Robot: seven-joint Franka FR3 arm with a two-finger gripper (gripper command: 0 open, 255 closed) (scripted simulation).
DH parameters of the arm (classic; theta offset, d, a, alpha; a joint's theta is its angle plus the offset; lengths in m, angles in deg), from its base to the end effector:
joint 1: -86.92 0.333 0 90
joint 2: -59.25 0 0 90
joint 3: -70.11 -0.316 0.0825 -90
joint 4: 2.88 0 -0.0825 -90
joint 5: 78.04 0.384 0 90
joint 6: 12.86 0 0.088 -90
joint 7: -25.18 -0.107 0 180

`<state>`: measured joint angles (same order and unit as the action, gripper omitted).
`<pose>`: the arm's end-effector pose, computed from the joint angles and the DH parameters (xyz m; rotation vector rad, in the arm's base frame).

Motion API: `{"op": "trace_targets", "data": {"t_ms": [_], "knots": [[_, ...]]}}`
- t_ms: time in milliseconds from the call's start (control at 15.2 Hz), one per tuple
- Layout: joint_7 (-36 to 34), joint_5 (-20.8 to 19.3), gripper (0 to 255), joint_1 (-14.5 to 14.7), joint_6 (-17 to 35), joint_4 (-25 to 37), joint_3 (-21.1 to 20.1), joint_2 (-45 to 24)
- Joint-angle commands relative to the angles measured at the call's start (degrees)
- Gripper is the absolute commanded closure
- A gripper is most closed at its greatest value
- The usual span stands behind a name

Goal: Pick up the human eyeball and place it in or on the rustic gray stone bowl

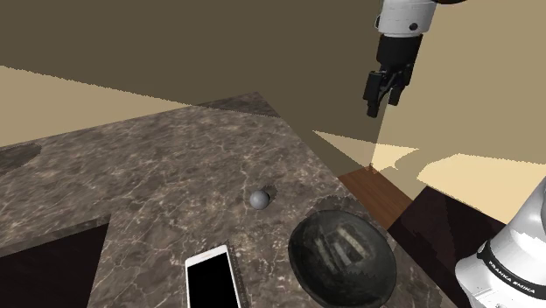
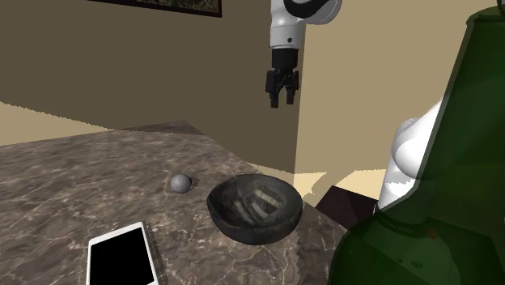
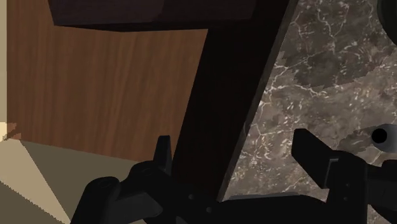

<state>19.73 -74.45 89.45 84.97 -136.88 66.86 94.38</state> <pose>0.3613 0.0459 0.5522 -3.1138 0.0218 0.0333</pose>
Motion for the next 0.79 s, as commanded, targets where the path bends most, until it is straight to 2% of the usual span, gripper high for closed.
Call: {"op": "trace_targets", "data": {"t_ms": [0,726], "knots": [[-2.4,1.4,0,0.8,1.2,0.7,-1.8,-2.6],[-15.1,6.5,0,4.7,7.7,8.9,-11.0,-20.0]]}}
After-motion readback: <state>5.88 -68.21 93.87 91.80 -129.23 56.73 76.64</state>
